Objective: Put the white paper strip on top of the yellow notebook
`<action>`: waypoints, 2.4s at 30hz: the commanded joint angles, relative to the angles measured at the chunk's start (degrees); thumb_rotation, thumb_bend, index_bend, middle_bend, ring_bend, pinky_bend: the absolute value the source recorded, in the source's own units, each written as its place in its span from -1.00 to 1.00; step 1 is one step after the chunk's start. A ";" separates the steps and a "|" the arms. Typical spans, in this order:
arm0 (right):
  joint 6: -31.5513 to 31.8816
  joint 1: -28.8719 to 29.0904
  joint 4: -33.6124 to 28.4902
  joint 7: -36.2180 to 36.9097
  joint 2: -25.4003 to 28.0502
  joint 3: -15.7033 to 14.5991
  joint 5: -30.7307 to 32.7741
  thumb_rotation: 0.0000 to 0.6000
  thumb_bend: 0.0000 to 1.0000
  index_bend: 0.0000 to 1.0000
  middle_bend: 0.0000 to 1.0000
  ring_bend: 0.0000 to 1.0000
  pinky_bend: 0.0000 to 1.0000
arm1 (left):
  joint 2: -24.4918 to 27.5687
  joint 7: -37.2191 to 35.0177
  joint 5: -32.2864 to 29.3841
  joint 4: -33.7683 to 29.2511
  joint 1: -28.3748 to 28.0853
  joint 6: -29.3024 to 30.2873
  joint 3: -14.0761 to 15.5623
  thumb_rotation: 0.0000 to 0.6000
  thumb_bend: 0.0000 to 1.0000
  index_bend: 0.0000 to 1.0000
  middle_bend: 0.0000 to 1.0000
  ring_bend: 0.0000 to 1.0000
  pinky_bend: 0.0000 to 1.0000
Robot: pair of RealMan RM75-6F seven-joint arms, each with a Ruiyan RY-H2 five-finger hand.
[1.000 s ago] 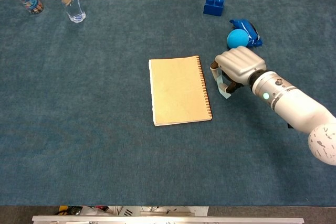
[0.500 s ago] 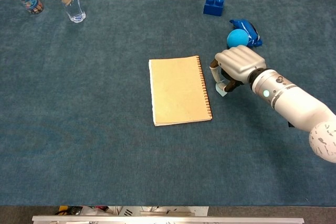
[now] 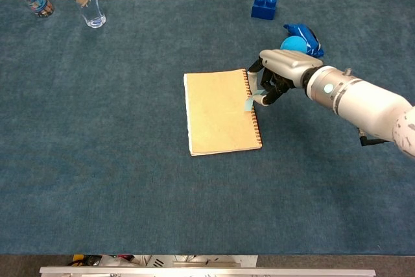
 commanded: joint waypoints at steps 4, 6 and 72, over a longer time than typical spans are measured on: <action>-1.92 3.46 0.77 2.60 -0.33 0.92 5.19 1.00 -0.30 0.31 0.88 1.00 1.00 | 0.10 -0.26 -0.31 0.10 0.14 -0.18 0.05 1.00 -0.48 -0.63 -0.37 -0.43 -0.54; -2.00 4.43 1.59 2.68 -1.07 0.69 6.51 1.00 -0.30 0.31 0.88 1.00 1.00 | 0.11 -0.36 -0.33 0.15 0.19 -0.16 0.05 1.00 -0.48 -0.63 -0.38 -0.43 -0.54; 7.28 9.15 10.12 -2.72 -11.23 -4.44 2.00 1.00 -0.69 -0.08 0.88 1.00 1.00 | -0.13 -0.95 -0.74 1.02 0.34 -0.98 0.16 1.00 -0.48 -0.65 -0.38 -0.43 -0.54</action>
